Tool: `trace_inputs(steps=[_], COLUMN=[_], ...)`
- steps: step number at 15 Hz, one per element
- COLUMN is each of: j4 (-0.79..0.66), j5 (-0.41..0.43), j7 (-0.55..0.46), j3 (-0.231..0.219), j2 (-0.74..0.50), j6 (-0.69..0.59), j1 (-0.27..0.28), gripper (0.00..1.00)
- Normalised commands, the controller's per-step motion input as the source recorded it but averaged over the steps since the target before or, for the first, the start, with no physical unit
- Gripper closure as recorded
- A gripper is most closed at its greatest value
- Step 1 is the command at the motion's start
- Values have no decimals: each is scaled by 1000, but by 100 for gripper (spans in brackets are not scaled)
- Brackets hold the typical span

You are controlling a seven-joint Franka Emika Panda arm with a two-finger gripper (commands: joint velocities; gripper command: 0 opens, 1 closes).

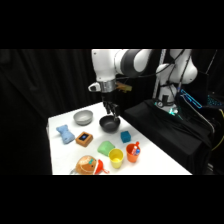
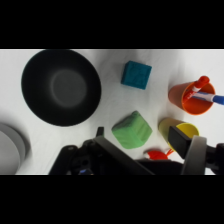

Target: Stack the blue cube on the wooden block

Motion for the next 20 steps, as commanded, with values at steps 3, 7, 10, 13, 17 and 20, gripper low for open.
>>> trace_inputs(steps=[3, 7, 10, 13, 17, 20], j4=[-139, -412, -550, -525, -333, -106], j5=[20, 73, 113, 173, 203, 212], j7=[25, 92, 168, 202, 179, 115], j3=[-4, -16, 11, 50, 83, 93], j2=[-42, -218, -369, -321, -129, 81], j6=[131, 316, 393, 462, 425, 412], j1=[-14, -25, 4, 49, 94, 108], gripper=[0, 0, 0, 0, 0, 0])
